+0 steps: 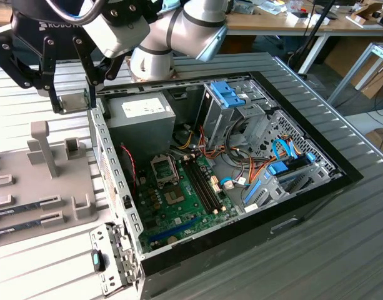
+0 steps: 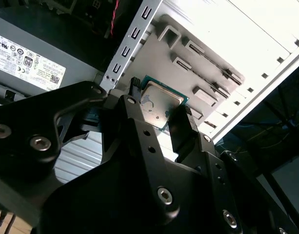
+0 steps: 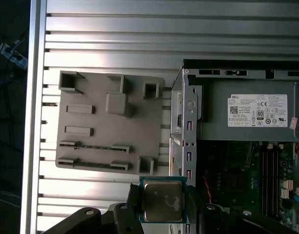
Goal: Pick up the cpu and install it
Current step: 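Pick up the cpu and move it towards the insertion slot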
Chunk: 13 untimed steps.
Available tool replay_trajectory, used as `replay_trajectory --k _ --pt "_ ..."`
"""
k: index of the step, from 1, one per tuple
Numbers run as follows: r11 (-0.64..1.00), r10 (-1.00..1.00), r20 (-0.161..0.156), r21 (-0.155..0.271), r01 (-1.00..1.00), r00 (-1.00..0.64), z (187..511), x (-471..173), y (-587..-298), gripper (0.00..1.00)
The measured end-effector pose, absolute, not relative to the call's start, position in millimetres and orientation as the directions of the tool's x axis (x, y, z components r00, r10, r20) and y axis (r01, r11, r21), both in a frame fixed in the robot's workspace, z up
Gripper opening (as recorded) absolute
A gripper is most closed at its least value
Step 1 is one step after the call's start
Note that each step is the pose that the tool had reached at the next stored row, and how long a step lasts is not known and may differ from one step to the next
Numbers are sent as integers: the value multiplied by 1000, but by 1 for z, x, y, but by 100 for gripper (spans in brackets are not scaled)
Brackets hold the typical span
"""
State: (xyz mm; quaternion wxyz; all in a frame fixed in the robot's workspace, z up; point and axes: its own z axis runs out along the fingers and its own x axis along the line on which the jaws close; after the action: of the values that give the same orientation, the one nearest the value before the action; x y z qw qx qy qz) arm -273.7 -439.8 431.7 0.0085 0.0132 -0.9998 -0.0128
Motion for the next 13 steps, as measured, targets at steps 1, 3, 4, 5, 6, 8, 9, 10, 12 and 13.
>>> replay_trajectory --k 1,3,4,5,6,8,9,10,12,13 --pt "999 -27 17 26 -26 -1000 432 -273 -440 47" --pt "999 -27 17 26 -26 -1000 431 -271 -441 47" --pt "999 -27 17 26 -26 -1000 431 -270 -441 47" --pt "999 -27 17 26 -26 -1000 431 -269 -442 47" --pt "999 -27 17 26 -26 -1000 431 -268 -442 47" --pt "999 -27 17 26 -26 -1000 431 -266 -443 47" --pt "999 -27 17 26 -26 -1000 431 -265 -444 47" --pt "999 -27 17 26 -26 -1000 431 -263 -444 47" --pt "999 -27 17 26 -26 -1000 430 -261 -445 47" --pt "999 -27 17 26 -26 -1000 430 -260 -446 47"
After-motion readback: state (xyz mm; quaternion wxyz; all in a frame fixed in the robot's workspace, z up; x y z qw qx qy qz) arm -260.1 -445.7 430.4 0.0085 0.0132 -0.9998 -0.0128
